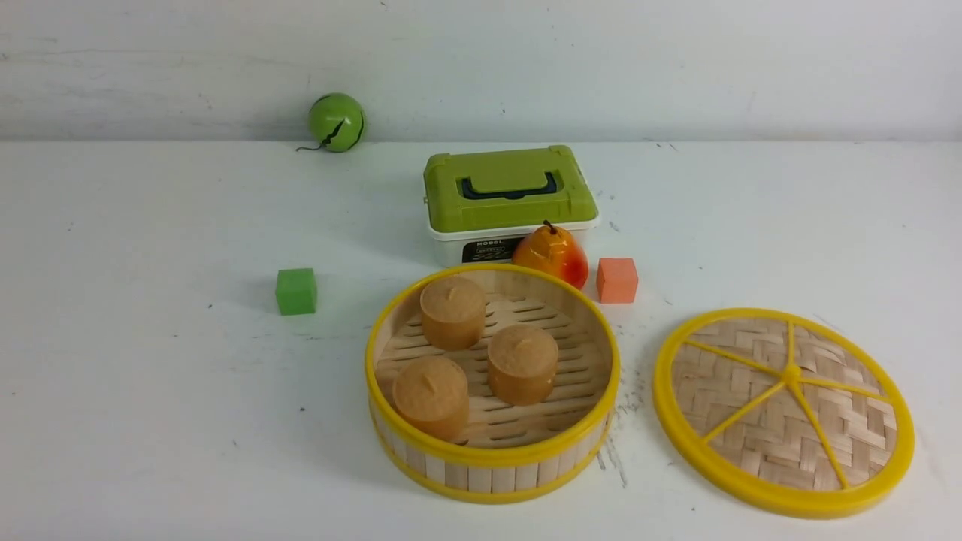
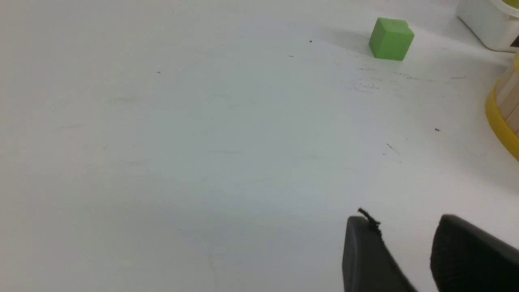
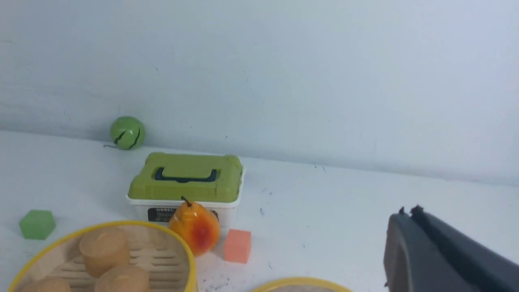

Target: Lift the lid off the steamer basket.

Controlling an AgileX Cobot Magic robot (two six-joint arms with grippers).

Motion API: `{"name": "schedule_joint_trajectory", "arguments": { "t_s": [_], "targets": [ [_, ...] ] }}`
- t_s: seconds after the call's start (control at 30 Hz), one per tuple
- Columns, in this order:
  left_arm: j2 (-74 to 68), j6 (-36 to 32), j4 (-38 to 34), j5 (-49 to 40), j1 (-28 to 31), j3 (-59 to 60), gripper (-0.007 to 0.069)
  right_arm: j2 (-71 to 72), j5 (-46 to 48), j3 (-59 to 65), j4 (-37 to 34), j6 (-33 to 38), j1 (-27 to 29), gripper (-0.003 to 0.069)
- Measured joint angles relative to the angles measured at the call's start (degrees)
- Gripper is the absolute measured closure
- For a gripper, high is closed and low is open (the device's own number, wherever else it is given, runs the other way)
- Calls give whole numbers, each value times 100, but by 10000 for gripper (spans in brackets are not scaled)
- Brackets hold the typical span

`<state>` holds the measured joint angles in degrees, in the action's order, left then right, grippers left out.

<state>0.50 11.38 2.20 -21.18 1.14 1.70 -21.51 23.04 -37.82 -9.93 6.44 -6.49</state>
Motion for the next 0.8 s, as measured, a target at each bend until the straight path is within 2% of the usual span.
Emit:
{"name": "schedule_joint_trajectory", "arguments": {
  "t_s": [0.4, 0.6, 0.67, 0.8],
  "targets": [
    [0, 0, 0, 0, 0, 0, 385, 118, -229, 275, 34, 0, 0, 675],
    [0, 0, 0, 0, 0, 0, 385, 437, -683, 1528, 437, -240, 237, 675],
    [0, 0, 0, 0, 0, 0, 385, 804, -815, 2330, 756, -595, 434, 675],
    [0, 0, 0, 0, 0, 0, 385, 1386, -834, 3170, 1075, -1072, 709, 675]
  ]
}}
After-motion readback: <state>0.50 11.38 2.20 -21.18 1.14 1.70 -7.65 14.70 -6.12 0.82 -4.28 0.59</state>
